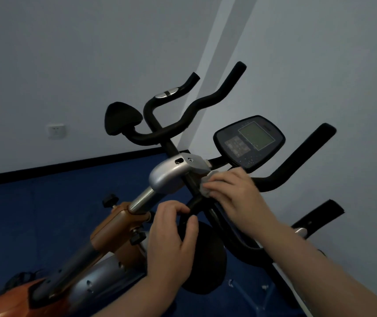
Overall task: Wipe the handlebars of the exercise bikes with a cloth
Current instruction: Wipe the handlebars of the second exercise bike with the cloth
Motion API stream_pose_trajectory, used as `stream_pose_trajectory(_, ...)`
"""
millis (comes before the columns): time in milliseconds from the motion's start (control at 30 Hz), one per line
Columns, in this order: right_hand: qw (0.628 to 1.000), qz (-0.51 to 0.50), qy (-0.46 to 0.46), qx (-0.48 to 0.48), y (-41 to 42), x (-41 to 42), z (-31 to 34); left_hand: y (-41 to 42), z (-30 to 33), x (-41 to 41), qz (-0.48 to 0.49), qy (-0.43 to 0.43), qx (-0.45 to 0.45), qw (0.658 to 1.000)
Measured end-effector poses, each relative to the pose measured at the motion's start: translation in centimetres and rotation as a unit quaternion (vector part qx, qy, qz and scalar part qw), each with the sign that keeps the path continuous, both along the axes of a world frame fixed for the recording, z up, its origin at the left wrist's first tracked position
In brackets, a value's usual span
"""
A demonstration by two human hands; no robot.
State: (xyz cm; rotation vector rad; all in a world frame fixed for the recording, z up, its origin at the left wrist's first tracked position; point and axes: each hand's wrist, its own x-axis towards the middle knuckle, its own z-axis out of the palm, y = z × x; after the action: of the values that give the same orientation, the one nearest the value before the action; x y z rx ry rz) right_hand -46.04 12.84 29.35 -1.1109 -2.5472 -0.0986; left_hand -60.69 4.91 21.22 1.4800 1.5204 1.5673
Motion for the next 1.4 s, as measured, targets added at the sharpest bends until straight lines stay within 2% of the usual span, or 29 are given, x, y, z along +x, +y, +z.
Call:
stream_pose_trajectory(100, 0.999, 0.012, -0.027, 0.013, -1.0, 0.8, -0.6, 0.0, 0.8, -0.3, -0.019, 0.019, -0.001, 1.000)
stream_pose_trajectory(267, 0.983, -0.147, 0.056, 0.090, -0.6, 3.7, 1.2, 2.5, 4.0, 0.2, -0.078, 0.135, -0.008, 0.988)
stream_pose_trajectory(433, 0.982, -0.162, 0.041, 0.084, -1.6, 4.1, -0.1, 4.0, 5.1, 1.0, -0.103, 0.223, -0.056, 0.968)
stream_pose_trajectory(533, 0.962, -0.240, 0.078, 0.101, -0.8, 6.0, 1.2, 3.3, 4.8, 0.5, -0.083, 0.222, -0.052, 0.970)
stream_pose_trajectory(667, 0.906, -0.363, 0.189, 0.105, 1.2, 7.3, 3.3, 2.9, 4.7, 0.5, -0.076, 0.258, -0.042, 0.962)
stream_pose_trajectory(800, 0.879, -0.408, 0.233, 0.081, -0.5, 4.0, 0.3, 2.9, 4.8, 0.5, -0.073, 0.269, -0.049, 0.959)
stream_pose_trajectory(933, 0.909, -0.359, 0.206, 0.054, -1.6, 3.8, 0.4, 2.9, 4.6, 0.4, -0.072, 0.235, -0.054, 0.968)
stream_pose_trajectory(1033, 0.882, -0.394, 0.248, 0.068, -1.0, 4.4, 1.7, 2.8, 4.3, 0.2, -0.069, 0.155, -0.069, 0.983)
stream_pose_trajectory(1100, 0.887, -0.395, 0.233, 0.059, -1.6, 1.8, 0.3, 2.7, 3.9, 0.0, -0.058, 0.075, -0.078, 0.992)
stream_pose_trajectory(1167, 0.928, -0.321, 0.187, 0.010, -2.4, -1.2, -1.2, 2.5, 3.3, -0.2, -0.041, -0.013, -0.101, 0.994)
stream_pose_trajectory(1233, 0.966, -0.214, 0.129, -0.071, -1.8, -2.5, -0.5, 2.4, 2.6, -0.3, -0.033, -0.059, -0.126, 0.990)
stream_pose_trajectory(1333, 0.978, -0.125, 0.074, -0.147, 1.3, -2.4, 2.4, 2.2, 2.1, -0.2, -0.022, -0.066, -0.132, 0.989)
stream_pose_trajectory(1400, 0.977, -0.080, -0.013, -0.199, 2.3, -2.9, 2.5, 2.2, 2.2, -0.1, -0.017, -0.064, -0.130, 0.989)
